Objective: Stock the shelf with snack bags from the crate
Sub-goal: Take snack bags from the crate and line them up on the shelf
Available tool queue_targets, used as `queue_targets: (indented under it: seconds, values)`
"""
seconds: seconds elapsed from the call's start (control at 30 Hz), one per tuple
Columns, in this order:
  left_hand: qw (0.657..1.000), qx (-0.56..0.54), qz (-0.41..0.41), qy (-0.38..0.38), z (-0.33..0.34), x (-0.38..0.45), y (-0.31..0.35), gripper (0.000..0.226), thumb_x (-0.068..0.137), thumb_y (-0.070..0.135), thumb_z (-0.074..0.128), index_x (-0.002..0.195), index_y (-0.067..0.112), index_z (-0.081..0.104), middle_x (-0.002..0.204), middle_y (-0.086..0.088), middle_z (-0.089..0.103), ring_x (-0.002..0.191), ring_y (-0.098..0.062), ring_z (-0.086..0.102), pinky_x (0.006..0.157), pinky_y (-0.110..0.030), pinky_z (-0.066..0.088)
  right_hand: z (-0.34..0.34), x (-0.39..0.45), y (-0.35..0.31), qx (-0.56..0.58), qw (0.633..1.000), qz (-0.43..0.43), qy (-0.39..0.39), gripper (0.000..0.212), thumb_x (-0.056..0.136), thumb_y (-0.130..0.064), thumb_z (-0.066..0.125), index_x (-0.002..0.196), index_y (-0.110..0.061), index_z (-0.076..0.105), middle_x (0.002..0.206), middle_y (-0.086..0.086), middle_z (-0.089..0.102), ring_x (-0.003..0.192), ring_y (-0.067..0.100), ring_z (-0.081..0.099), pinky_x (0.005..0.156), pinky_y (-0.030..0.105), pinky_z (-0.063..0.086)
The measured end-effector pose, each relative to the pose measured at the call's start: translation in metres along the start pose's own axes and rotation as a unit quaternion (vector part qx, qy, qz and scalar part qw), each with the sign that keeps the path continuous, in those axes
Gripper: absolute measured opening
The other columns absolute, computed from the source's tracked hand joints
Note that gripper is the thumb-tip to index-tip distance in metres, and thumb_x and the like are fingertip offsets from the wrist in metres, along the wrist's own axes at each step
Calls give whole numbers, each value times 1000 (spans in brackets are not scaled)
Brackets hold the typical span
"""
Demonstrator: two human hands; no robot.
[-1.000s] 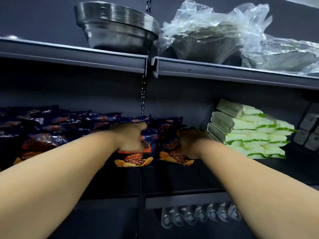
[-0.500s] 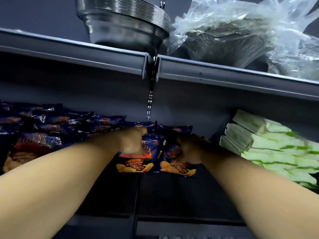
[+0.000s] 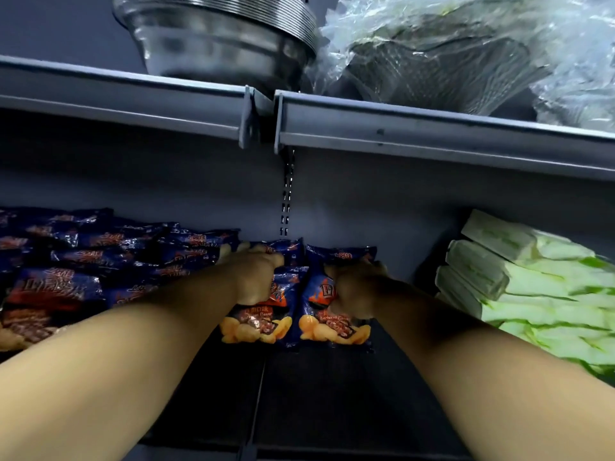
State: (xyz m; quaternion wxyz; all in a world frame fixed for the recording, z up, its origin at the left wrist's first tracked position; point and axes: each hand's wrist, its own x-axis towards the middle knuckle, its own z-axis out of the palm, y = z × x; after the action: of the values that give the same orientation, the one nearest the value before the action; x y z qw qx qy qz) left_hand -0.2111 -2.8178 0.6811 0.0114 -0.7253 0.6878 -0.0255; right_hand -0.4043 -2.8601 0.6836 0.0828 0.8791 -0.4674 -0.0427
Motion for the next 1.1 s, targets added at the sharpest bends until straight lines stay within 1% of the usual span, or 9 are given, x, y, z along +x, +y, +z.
queue_targets:
  seconds: [0.17, 0.3, 0.43, 0.57, 0.63, 0.73, 0.9, 0.97, 1.1]
  values:
    - [1000, 13, 6, 26, 9, 9, 0, 71, 86, 18, 59, 147, 32, 26, 147, -6, 31, 135, -29, 25, 107, -50, 19, 9, 14, 7, -15, 999, 22, 18, 80, 82, -49, 67, 149, -31, 26, 153, 4, 28, 138, 32, 24, 112, 56, 21]
    - [999, 16, 3, 35, 16, 12, 1, 73, 86, 20, 58, 149, 29, 22, 148, -6, 28, 134, -30, 26, 107, -50, 20, 17, 16, 9, -10, 1000, 20, 16, 87, 84, -49, 66, 153, -33, 16, 159, 3, 17, 143, 33, 19, 116, 57, 12]
    - [999, 5, 1, 42, 22, 9, 1, 76, 85, 20, 59, 149, 27, 18, 149, -5, 28, 134, -29, 27, 106, -49, 22, 23, 11, 8, -15, 1000, 13, 21, 89, 85, -52, 63, 154, -31, 11, 161, 1, 11, 146, 30, 14, 115, 59, 5]
    - [999, -6, 5, 53, 23, 2, 1, 79, 87, 26, 59, 151, 25, 13, 151, -6, 26, 135, -30, 26, 108, -50, 21, 20, 4, 4, -17, 1000, 17, 12, 92, 85, -51, 63, 155, -28, 8, 161, 2, 10, 147, 28, 9, 116, 59, 4]
    - [998, -14, 8, 68, 22, -3, 3, 82, 87, 29, 59, 152, 25, 9, 152, -6, 24, 137, -30, 24, 112, -53, 14, 19, 1, 0, -14, 1000, 21, 14, 92, 84, -50, 64, 155, -25, 9, 161, 3, 13, 147, 28, 9, 116, 59, 3]
    - [995, -21, 16, 97, 22, -11, 7, 82, 88, 34, 58, 153, 24, 8, 153, -5, 20, 140, -29, 19, 116, -54, 3, 19, -5, -4, -12, 999, 28, 35, 88, 85, -49, 62, 154, -24, 12, 159, 4, 17, 146, 28, 12, 116, 58, 6]
    - [990, -30, 25, 137, 21, -20, 10, 77, 89, 39, 55, 152, 25, 12, 153, -4, 21, 141, -26, 17, 116, -53, 4, 19, -13, -8, -4, 998, 37, 58, 82, 88, -47, 59, 153, -25, 15, 158, 4, 21, 144, 30, 17, 116, 57, 11]
    - [989, -31, 25, 142, 22, -23, 10, 76, 90, 41, 54, 152, 25, 13, 152, -3, 21, 140, -26, 17, 116, -53, 5, 18, -16, -9, -2, 997, 36, 64, 79, 88, -46, 58, 153, -25, 17, 157, 5, 24, 143, 30, 19, 116, 56, 13]
    - [988, -26, 27, 151, 22, -28, 12, 75, 90, 41, 53, 152, 25, 14, 152, -3, 20, 140, -26, 18, 115, -52, 6, 11, -22, -10, 15, 997, 35, 69, 76, 90, -46, 56, 153, -28, 18, 156, 4, 25, 143, 30, 20, 116, 54, 13]
